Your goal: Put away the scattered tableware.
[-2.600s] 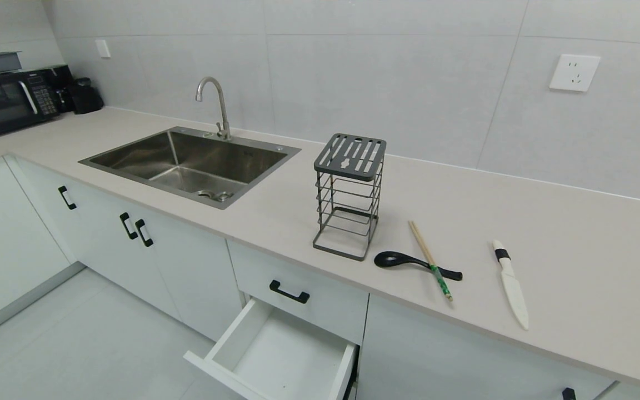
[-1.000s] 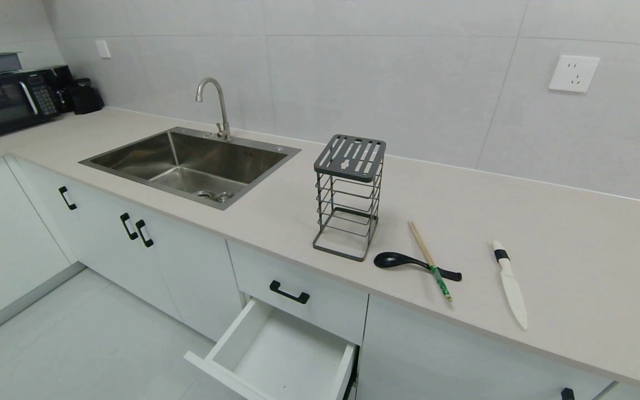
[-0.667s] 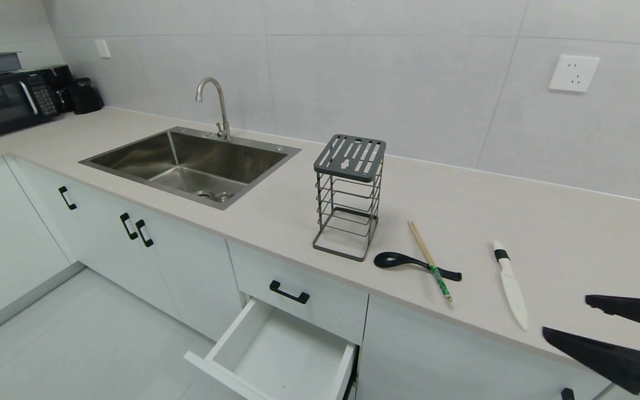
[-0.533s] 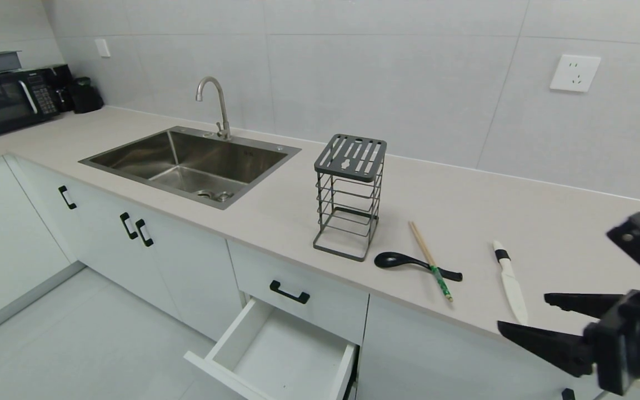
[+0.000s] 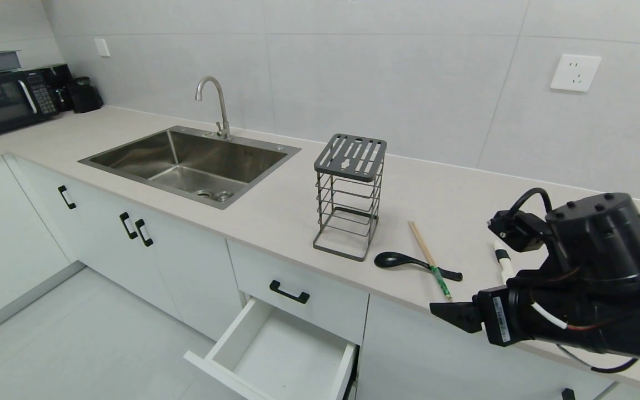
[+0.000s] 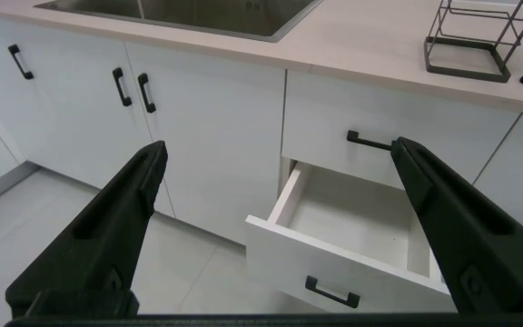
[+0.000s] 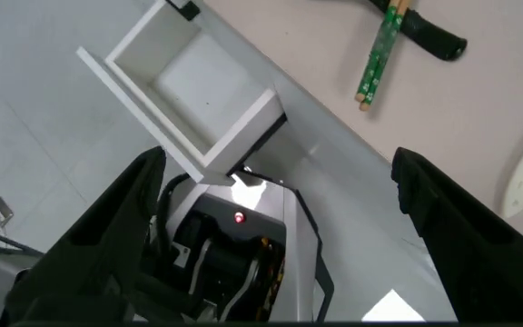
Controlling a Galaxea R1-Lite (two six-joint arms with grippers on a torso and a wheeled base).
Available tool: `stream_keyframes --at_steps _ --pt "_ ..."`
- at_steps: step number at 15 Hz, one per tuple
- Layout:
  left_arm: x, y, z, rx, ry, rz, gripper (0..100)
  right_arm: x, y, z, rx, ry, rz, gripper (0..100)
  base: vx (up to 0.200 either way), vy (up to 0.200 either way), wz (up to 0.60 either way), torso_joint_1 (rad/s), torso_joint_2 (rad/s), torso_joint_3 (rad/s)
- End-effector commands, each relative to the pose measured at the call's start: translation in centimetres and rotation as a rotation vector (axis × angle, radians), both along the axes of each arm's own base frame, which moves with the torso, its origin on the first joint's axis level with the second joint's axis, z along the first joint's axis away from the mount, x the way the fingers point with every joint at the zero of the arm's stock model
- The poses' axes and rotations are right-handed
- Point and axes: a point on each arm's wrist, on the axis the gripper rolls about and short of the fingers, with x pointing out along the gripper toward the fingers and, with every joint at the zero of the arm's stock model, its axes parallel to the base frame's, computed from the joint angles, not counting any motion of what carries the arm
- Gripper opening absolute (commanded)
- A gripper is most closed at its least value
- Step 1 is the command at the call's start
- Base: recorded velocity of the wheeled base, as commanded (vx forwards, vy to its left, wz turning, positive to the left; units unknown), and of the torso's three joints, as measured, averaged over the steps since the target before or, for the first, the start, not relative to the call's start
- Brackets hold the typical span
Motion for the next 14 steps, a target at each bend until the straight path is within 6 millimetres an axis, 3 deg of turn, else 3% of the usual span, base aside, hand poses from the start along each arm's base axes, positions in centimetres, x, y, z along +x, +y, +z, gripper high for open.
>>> stream_keyframes --at_steps 1,3,5,11,14 --pt "0.0 0.0 0.0 0.000 0.001 0.000 100 1.6 0.4 -1.6 -0.040 0.055 -0.025 100 0.000 0.000 0.00 0.000 0.00 0.000" --pt "0.0 0.0 0.0 0.000 0.001 0.000 100 4.6 1.1 -2.1 -0.050 0.057 -0.067 100 0.000 0.000 0.00 0.000 0.00 0.000" --pt "0.0 0.0 0.0 0.000 0.001 0.000 100 6.2 1.6 -2.9 -0.066 0.066 -0.092 100 0.000 0.000 0.00 0.000 0.00 0.000" --pt "0.0 0.0 0.0 0.000 0.001 0.000 100 7.5 0.6 -4.7 -0.064 0.149 -0.262 100 0.000 0.000 0.00 0.000 0.00 0.000" --pt "0.0 0.0 0.0 0.000 0.001 0.000 100 9.2 0.9 -6.1 -0.058 0.159 -0.292 100 0.000 0.000 0.00 0.000 0.00 0.000"
